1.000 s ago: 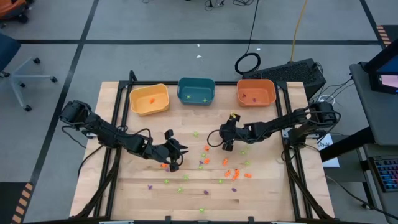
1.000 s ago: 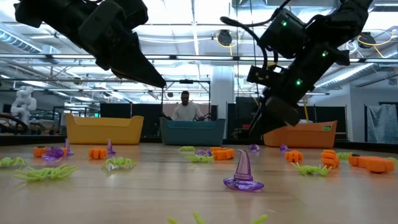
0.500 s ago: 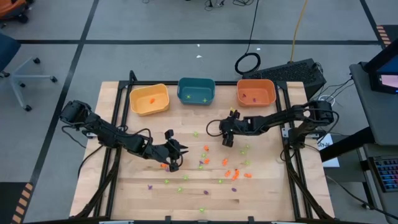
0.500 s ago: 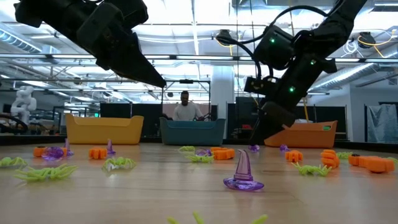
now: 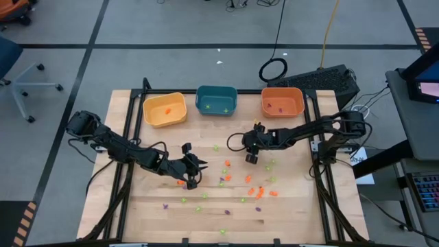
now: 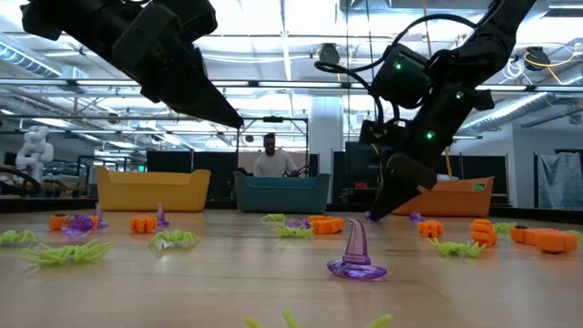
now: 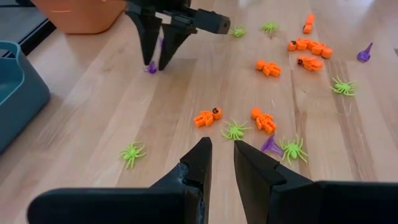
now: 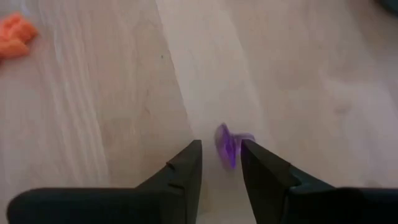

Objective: Sort Halloween decoration
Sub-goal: Put the violet witch hat toy into the orange bin

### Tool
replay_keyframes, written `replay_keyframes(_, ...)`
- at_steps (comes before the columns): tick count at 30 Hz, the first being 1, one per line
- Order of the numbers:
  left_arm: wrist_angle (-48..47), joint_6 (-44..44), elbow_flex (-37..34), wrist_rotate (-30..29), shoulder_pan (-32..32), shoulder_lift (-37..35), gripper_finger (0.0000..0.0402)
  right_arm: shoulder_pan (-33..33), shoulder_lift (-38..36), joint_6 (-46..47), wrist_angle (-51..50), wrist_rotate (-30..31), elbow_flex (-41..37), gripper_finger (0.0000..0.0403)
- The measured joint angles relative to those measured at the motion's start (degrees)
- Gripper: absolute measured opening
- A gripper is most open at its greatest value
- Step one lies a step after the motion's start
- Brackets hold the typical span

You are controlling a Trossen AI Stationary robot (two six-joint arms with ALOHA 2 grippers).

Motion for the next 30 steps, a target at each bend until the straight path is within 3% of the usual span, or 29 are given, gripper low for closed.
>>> replay_keyframes(8,0.2,0.0,0.0,0.0,0.0,0.0,0.0067,0.0,2.1,1.0,2.1,0.1,0.1,0.0084)
replay_keyframes(17,0.2,0.0,0.0,0.0,0.0,0.0,0.0067,0.1,2.1,1.0,2.9,-0.2,0.1,0.0007)
replay_keyframes(30,0.2,0.0,0.0,0.0,0.0,0.0,0.0067,3.3,-1.5,-0.2,2.7,-0.1,-0.2,0.0001)
